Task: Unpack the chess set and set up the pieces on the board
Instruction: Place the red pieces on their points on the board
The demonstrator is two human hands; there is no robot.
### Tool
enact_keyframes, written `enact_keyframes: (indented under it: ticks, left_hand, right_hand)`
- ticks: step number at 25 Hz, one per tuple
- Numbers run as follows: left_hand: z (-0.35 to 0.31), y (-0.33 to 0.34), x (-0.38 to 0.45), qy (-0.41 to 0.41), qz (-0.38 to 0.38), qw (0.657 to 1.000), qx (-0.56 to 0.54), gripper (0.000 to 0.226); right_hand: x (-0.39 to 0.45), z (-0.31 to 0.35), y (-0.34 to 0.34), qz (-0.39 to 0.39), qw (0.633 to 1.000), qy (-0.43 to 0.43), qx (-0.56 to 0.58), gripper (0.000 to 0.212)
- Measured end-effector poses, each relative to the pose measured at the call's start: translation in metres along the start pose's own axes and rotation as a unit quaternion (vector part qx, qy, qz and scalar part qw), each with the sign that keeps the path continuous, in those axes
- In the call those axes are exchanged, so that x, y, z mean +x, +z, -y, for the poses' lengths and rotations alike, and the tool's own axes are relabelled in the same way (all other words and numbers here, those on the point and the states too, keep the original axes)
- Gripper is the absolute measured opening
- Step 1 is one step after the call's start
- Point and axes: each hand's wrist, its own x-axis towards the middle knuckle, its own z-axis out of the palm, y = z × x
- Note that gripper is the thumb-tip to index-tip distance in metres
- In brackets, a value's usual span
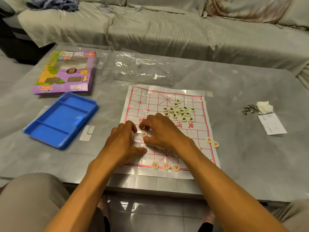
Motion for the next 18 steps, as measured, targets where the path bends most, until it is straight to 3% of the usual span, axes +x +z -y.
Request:
enact_keyframes:
  ticks: [6,9,11,15,18]
  left_hand:
    - [0.002,0.004,0.002,-0.007,0.001,1.0,0.009,0.064]
    - [0.004,0.002,0.002,-0.008,0.0,1.0,0.012,0.064]
    - [0.006,-0.001,0.003,-0.008,0.003,1.0,0.006,0.064]
    - [0.006,-0.003,0.004,0.009,0.018,1.0,0.01,0.061]
    - [0.002,-0.002,0.002,0.013,0.021,0.999,0.021,0.057]
  right_hand:
    - [-0.005,-0.004,0.01,-0.032,0.999,0.029,0.014,0.026]
    - [-0.006,-0.001,0.006,-0.022,0.999,0.023,0.006,0.032]
    - [-0.017,-0.003,-0.006,-0.062,0.997,0.034,0.038,0.036]
    - [-0.075,-0.048,-0.04,-0.158,0.965,0.162,0.135,0.018]
    - [-0.125,-0.081,-0.047,-0.082,0.957,0.238,0.142,0.015]
